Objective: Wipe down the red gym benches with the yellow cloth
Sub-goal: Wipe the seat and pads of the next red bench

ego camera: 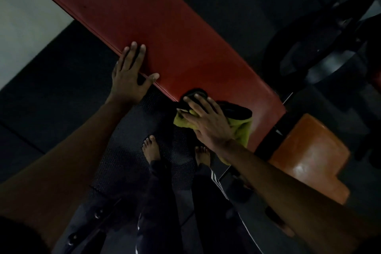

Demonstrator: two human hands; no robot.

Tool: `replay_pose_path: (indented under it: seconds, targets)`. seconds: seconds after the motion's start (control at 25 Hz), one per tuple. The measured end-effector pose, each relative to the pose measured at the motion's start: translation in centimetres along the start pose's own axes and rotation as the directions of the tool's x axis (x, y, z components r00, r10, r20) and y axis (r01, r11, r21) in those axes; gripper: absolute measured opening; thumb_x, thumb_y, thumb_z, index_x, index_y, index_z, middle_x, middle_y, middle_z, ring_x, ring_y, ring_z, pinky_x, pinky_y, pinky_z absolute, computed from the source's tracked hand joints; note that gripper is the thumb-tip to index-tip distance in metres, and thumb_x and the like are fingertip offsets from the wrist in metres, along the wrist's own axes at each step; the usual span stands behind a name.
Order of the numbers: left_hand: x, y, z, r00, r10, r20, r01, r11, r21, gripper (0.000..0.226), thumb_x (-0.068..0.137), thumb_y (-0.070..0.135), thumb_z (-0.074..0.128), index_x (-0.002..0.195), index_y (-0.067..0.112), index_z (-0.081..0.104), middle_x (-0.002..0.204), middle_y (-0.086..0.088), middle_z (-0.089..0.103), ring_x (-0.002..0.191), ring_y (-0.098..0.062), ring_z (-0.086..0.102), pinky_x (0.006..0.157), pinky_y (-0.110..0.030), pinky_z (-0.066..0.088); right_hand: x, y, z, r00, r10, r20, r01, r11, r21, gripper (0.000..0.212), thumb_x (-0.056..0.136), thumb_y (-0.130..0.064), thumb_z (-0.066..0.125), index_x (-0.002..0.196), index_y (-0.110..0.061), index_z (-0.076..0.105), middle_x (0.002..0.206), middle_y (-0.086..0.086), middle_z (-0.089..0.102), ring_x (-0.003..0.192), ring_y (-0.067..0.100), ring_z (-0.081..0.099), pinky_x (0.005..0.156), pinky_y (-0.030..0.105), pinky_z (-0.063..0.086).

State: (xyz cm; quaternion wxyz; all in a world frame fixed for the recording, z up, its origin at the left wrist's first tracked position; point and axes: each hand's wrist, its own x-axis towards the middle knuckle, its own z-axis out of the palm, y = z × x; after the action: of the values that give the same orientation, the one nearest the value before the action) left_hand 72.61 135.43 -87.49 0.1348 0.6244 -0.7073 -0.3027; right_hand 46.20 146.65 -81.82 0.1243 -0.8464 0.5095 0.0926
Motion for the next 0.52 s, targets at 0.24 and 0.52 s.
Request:
replay_pose_path:
  seconds: [0.24, 0.52]
  targets:
    - [-0.1, 0.2, -0.1, 1.0, -0.002, 0.0, 0.002, 1.0, -0.02, 0.081, 0.096, 0.062, 0.049, 0.161, 0.028, 0.014, 0.17, 0.001, 0.006, 0.156, -0.021, 0.002, 0.119, -0.057, 0.014, 4.3, -1.8, -0.6, 1.0, -0.014, 0.007, 0.014, 1.0, 0.001, 0.069, 0.081, -0.017, 0.073, 0.144, -0.029, 0.051, 0.165, 0.001, 0.025, 0.151, 0.03, 0.024, 0.121, 0.05, 0.021]
    - [-0.3, 0.9, -0.3, 0.998, -0.059, 0.019, 0.06, 0.997, -0.052, 0.078, 0.099, 0.059, 0.049, 0.161, 0.031, 0.012, 0.17, 0.006, 0.003, 0.155, -0.016, -0.003, 0.116, -0.062, 0.013, -1.7, 3.3, 0.1, 0.976, 0.212, -0.05, -0.206, 0.972, 0.112, 0.073, 0.084, -0.029, 0.072, 0.15, -0.03, 0.042, 0.16, 0.008, 0.035, 0.148, 0.031, 0.032, 0.116, 0.054, 0.033]
